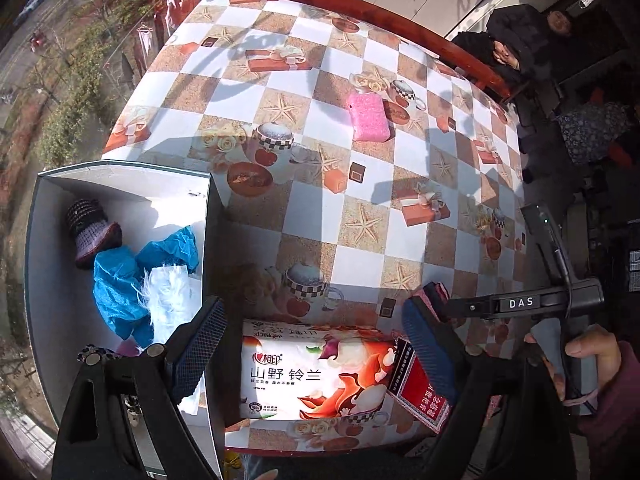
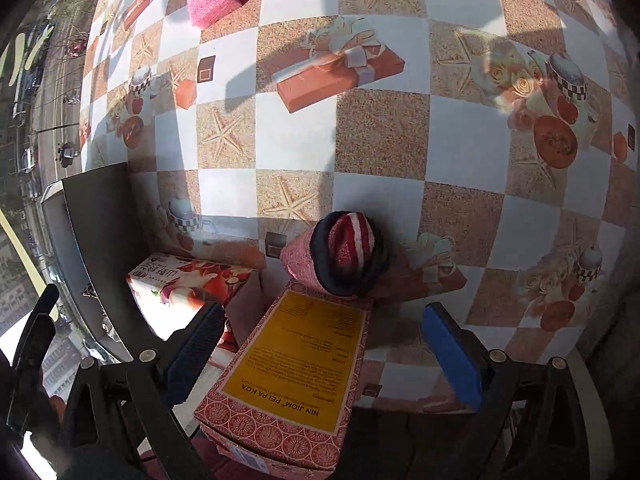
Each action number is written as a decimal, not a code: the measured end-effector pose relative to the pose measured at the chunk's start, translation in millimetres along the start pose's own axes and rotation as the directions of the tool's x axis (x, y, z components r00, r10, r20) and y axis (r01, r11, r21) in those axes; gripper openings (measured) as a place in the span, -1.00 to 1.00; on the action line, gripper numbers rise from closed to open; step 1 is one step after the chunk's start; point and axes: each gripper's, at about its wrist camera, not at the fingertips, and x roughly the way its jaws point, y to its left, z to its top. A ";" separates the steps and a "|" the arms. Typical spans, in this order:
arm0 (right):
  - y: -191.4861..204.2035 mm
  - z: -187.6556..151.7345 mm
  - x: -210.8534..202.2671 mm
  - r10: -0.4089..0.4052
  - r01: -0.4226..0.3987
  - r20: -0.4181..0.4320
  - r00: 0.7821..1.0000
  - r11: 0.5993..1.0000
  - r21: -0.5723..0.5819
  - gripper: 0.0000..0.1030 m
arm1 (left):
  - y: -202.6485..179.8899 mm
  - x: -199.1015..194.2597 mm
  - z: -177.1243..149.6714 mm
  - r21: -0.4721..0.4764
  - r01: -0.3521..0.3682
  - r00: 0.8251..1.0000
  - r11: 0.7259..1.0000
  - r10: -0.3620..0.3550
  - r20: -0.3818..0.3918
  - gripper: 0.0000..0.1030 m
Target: Organize soft objects
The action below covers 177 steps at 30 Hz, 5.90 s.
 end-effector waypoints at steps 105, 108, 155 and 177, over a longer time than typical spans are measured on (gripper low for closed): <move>275.7 -162.3 -17.0 0.090 0.091 0.360 0.929 0.885 -0.456 -0.45 | 134.0 -72.6 -131.8 -0.059 -0.219 0.967 0.974 0.225 0.117 -0.04; 282.5 -161.5 -14.3 0.087 0.095 0.353 0.931 0.879 -0.467 -0.45 | 138.8 -73.8 -132.9 -0.069 -0.219 0.967 0.973 0.226 0.117 -0.04; 348.6 -118.1 1.8 -0.003 0.225 0.378 0.926 0.807 -0.545 0.13 | 172.6 -57.6 -119.0 -0.144 -0.245 0.959 0.959 0.261 0.111 0.65; 333.4 -125.1 3.4 -0.113 0.314 0.392 0.913 0.808 -0.498 0.99 | 175.3 -63.9 -122.6 -0.206 -0.250 0.960 0.946 0.269 0.071 0.70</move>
